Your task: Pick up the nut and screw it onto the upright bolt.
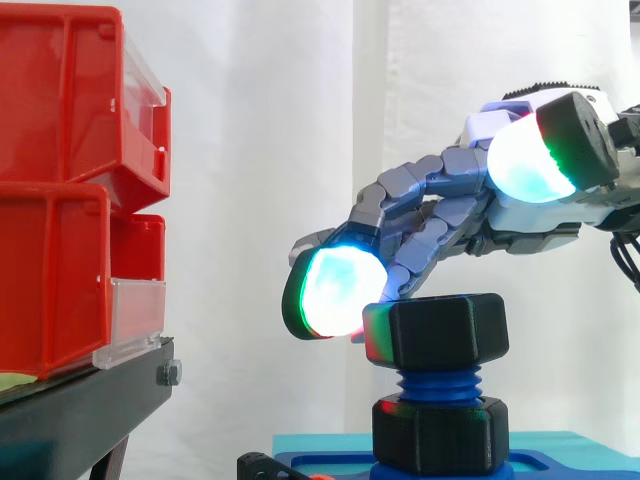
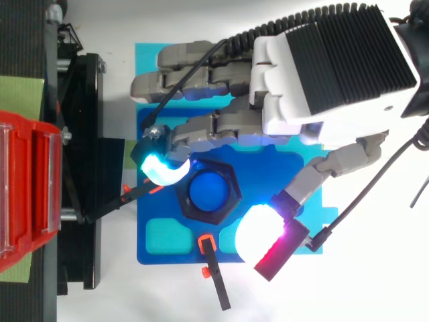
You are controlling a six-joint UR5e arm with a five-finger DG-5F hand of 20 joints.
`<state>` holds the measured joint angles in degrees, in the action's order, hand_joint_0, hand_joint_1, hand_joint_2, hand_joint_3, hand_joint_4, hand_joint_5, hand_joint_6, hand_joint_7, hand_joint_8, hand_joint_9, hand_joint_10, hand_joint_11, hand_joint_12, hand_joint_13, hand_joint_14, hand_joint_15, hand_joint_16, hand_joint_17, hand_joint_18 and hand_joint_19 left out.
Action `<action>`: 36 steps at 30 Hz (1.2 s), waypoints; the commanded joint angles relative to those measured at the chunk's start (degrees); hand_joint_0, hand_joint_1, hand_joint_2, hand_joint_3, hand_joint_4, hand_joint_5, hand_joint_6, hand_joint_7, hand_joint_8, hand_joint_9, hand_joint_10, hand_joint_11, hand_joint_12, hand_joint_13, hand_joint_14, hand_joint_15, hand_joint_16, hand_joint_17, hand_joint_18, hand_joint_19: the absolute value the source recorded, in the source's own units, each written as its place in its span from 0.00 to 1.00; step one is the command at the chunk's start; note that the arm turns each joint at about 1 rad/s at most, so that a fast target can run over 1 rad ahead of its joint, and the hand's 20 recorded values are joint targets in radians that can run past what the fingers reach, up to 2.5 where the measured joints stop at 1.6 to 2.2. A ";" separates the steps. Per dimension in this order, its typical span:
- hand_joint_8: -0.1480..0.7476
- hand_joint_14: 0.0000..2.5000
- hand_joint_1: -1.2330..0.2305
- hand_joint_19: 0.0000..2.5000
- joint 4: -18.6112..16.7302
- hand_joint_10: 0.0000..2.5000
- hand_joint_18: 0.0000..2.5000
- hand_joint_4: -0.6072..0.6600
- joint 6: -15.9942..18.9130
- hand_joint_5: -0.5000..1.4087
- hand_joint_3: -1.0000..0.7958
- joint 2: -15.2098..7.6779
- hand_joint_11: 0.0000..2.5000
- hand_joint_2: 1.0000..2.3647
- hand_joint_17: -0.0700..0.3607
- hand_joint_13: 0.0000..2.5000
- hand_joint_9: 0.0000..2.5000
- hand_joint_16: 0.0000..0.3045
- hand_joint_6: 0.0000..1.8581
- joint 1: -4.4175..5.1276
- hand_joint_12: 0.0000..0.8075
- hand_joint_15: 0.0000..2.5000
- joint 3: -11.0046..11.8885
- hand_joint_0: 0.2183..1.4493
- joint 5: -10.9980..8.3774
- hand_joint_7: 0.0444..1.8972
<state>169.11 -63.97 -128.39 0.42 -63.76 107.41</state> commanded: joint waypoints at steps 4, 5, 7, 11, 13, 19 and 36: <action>0.45 0.00 0.65 0.00 -1.50 0.00 0.00 0.67 -0.02 0.25 0.28 0.07 0.00 0.00 0.37 0.03 0.27 0.13 0.27 -0.07 0.40 0.00 -0.05 0.20 0.00 0.54; 0.45 0.00 0.64 0.00 -1.59 0.00 0.00 0.67 -0.02 0.25 0.28 -0.02 0.00 0.00 0.36 0.04 0.28 0.13 0.27 -0.16 0.39 0.00 -0.05 0.21 0.00 0.56; 0.46 0.00 0.63 0.00 -1.59 0.00 0.00 0.65 -0.02 0.26 0.28 -0.02 0.00 0.00 0.35 0.06 0.31 0.12 0.27 -0.42 0.38 0.00 0.04 0.21 0.00 0.60; 0.45 0.00 0.62 0.00 -1.06 0.00 0.00 0.63 -0.10 0.27 0.28 -0.02 0.00 0.00 0.33 0.09 0.35 0.11 0.27 -0.95 0.37 0.00 -0.05 0.22 0.08 0.64; 0.45 0.00 0.62 0.00 -1.33 0.00 0.00 0.62 -0.10 0.28 0.28 0.07 0.00 0.00 0.32 0.12 0.38 0.10 0.27 -1.12 0.36 0.00 0.04 0.22 0.17 0.65; 0.43 0.00 0.61 0.00 -2.12 0.00 0.00 0.60 -0.72 0.29 0.28 -0.02 0.00 0.00 0.29 0.16 0.45 0.08 0.27 -1.83 0.33 0.00 -0.05 0.23 0.17 0.68; 0.44 0.00 0.63 0.00 -2.03 0.00 0.10 0.66 -0.98 0.25 0.28 -0.02 0.00 0.00 0.31 0.24 0.48 0.09 0.27 -3.67 0.32 0.00 -0.05 0.22 1.75 0.53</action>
<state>167.27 -64.96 -128.41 -2.99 -63.80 108.82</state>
